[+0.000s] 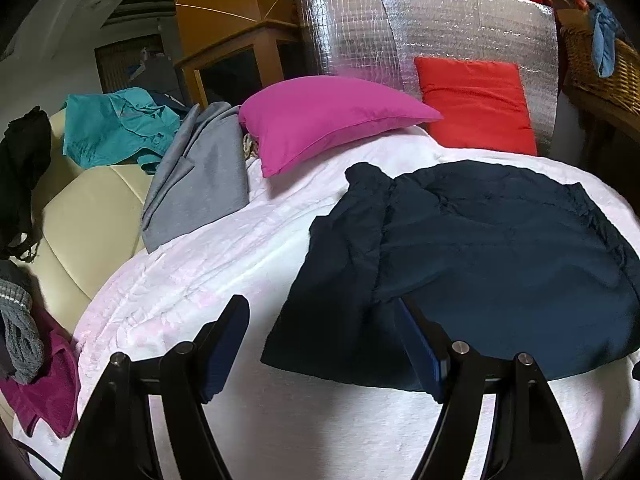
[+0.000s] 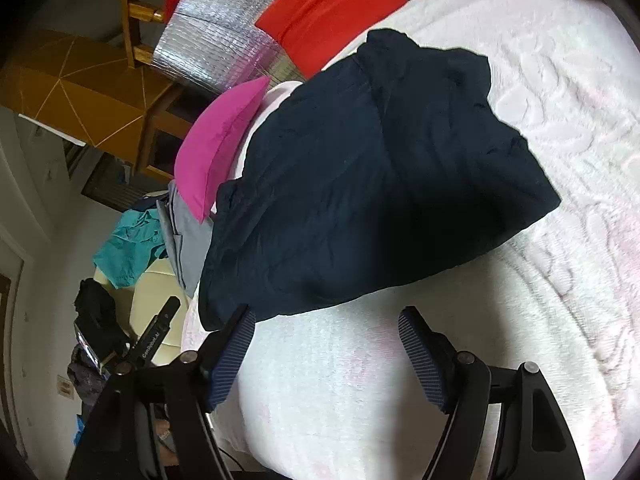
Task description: Fold large clothes
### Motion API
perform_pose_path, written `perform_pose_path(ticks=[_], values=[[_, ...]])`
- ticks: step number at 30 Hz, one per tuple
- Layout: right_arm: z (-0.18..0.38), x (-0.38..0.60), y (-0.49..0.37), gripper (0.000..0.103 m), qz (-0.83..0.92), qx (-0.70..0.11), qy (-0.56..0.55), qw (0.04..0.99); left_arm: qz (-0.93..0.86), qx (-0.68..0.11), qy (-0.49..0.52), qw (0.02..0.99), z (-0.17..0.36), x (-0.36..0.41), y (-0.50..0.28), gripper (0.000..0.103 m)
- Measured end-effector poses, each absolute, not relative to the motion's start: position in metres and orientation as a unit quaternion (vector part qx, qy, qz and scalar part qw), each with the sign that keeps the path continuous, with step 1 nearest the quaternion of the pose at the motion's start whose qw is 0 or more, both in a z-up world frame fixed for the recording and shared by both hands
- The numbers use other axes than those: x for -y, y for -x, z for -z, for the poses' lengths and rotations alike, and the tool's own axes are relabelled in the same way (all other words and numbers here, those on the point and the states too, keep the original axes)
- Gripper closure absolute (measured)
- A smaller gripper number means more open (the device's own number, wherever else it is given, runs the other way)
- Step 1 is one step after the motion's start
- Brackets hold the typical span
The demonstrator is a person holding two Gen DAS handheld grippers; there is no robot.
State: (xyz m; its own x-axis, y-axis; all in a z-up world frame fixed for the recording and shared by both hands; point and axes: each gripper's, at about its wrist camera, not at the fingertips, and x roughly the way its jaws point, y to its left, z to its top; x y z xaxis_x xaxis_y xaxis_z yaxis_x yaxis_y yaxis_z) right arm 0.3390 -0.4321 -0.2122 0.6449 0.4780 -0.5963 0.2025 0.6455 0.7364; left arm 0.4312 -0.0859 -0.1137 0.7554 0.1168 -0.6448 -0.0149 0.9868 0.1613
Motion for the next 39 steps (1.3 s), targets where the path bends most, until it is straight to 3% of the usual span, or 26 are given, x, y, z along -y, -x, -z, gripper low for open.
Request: perform_pose_path(ticks=[12, 15, 23, 30, 39], values=[[0.221, 0.423, -0.349, 0.024, -0.081, -0.434, -0.41, 0.798, -0.034, -0.363, -0.07, 0.929, 0.118, 0.078, -0.434, 0.027], [0.212, 0.437, -0.342, 0.024, -0.075, -0.406, -0.42, 0.808, -0.021, -0.383, -0.048, 0.922, 0.123, 0.071, -0.438, 0.027], [0.207, 0.492, -0.32, 0.024, -0.043, -0.337, -0.494, 0.8, 0.041, -0.479, 0.13, 0.867, 0.151, 0.033, -0.453, 0.027], [0.232, 0.457, -0.341, 0.024, -0.087, -0.387, -0.516, 0.759, 0.079, -0.55, 0.27, 0.786, 0.189, 0.033, -0.464, 0.027], [0.269, 0.443, -0.357, 0.022, -0.064, -0.39, -0.58, 0.712, 0.066, -0.532, 0.363, 0.762, 0.209, 0.031, -0.48, 0.021]])
